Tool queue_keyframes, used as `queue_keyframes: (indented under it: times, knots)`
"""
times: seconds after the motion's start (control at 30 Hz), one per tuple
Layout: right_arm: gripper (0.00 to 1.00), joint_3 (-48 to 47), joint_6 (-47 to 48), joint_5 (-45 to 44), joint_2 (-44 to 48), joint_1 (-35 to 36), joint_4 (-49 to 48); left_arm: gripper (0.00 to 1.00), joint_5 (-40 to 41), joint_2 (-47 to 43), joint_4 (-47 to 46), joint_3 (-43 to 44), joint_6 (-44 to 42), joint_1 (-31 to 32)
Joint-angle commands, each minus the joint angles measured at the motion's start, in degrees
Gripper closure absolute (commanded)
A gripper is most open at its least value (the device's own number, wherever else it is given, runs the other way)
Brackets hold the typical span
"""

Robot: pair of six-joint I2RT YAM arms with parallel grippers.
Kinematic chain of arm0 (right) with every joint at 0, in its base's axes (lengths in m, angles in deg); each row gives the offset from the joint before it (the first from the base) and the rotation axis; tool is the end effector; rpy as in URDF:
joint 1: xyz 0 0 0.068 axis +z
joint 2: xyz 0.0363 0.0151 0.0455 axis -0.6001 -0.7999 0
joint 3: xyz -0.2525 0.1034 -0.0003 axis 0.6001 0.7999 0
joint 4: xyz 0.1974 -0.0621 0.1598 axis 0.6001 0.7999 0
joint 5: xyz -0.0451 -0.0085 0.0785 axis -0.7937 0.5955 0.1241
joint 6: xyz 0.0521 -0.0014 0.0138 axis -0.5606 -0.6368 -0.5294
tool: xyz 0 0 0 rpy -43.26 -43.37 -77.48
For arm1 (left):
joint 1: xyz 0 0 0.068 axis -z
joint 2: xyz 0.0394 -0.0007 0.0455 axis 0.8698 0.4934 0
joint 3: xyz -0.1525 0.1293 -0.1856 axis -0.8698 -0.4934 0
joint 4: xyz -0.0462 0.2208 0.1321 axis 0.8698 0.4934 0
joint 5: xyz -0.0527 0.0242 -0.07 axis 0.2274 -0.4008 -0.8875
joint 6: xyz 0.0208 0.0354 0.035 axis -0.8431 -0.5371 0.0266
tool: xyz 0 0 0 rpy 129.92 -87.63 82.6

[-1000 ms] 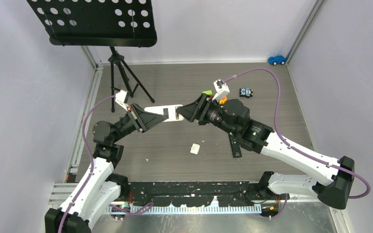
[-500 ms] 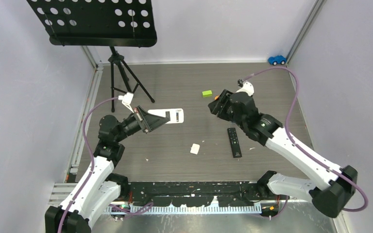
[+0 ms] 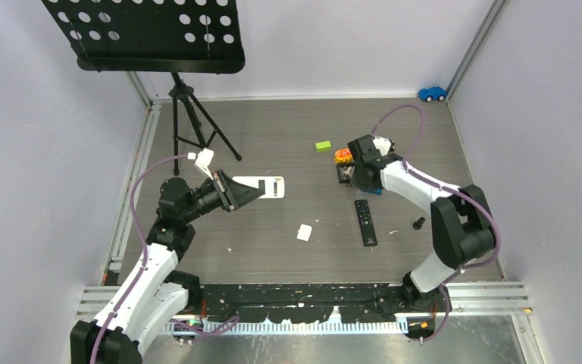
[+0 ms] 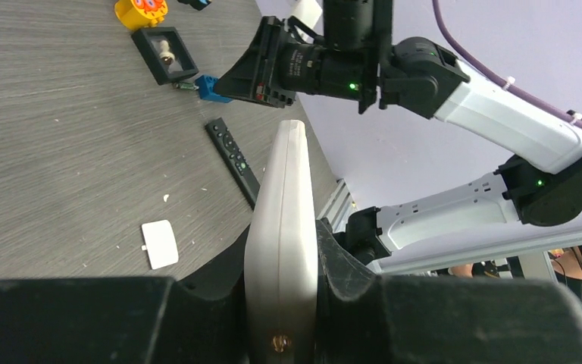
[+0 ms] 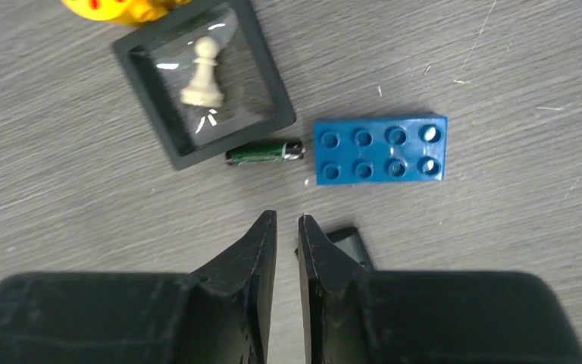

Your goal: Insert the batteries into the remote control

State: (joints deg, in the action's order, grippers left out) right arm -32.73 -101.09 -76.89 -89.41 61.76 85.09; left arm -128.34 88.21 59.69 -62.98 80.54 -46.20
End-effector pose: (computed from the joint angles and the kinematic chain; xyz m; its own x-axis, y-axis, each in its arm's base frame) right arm 0.2892 0.1213 0.2100 -0.7591 0.2981 -0.5787 0.2944 0.9501 0.1033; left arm 0.1696 -0.0675 0.2770 -0.7103 -0.4510 -0.5405 0.4271 0.3343 -0.8402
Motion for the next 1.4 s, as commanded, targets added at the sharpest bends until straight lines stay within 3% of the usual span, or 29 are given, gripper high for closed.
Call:
queue_keyframes:
  times: [0.0,0.53,0.93,1.17,1.27,1.37]
  knots:
    - [0.78,-4.1,2.8,1.1,-4.1,-1.2,-2.7,1.00,0.5,-0.1,-0.1,2.2,-1.9,0.1]
    - [0.79,-8.4,1.6,-7.8,-13.8,-3.4,-0.5,1.00,1.1,1.2,1.5,3.7,-2.9,0.1]
    - [0.73,-7.2,4.4,3.2,-12.8,-3.5,-0.3,1.00,1.2,1.0,1.2,3.4,-2.7,0.0]
    - [0.72,-5.2,4.2,3.7,-7.6,-3.4,0.3,1.00,1.0,1.1,1.0,3.4,-2.5,0.0]
    - [0.65,-4.7,6.5,5.5,-5.5,-3.5,0.4,1.00,1.1,0.8,1.1,3.4,-2.5,0.1]
    - [0.49,-5.3,13.5,8.7,-5.6,-3.5,0.1,1.00,1.2,0.7,1.1,3.3,-2.3,0.1]
